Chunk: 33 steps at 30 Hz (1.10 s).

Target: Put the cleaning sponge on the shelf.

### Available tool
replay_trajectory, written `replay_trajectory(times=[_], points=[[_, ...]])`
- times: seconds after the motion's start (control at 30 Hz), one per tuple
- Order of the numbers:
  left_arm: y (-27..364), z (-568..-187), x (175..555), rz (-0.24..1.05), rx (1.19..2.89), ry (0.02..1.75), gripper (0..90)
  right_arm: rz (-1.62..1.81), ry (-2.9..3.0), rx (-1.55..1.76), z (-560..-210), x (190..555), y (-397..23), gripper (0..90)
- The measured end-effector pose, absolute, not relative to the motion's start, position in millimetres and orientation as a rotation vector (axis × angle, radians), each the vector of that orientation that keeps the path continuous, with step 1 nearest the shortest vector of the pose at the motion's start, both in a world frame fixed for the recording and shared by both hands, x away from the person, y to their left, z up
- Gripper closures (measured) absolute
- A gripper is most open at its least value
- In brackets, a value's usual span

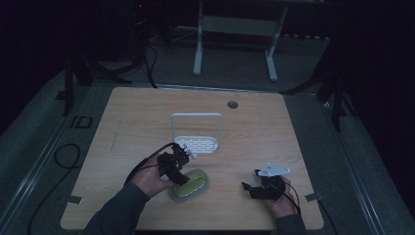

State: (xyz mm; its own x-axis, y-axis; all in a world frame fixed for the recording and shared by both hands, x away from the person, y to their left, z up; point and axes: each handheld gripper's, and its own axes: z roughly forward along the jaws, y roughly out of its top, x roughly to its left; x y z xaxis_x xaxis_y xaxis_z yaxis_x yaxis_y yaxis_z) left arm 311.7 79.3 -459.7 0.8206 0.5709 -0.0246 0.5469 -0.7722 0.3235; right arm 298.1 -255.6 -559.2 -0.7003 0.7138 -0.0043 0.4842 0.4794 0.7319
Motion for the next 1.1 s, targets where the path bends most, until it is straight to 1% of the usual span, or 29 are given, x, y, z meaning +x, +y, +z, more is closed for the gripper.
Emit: replay_trajectory(times=[0.47, 0.97, 1.1], points=[[66.9, -462.2, 314.9, 0.074, 2.734, 0.836, 50.8, 1.051, 2.421, 1.013, -559.2, 298.1, -255.6, 24.7], [53.2, -469.8, 318.9, 0.035, 2.799, 0.823, 54.6, 1.051, 2.421, 1.013, -559.2, 298.1, -255.6, 24.7], [50.6, -472.2, 320.3, 0.033, 2.817, 0.815, 57.0, 1.051, 2.422, 1.013, -559.2, 298.1, -255.6, 24.7]])
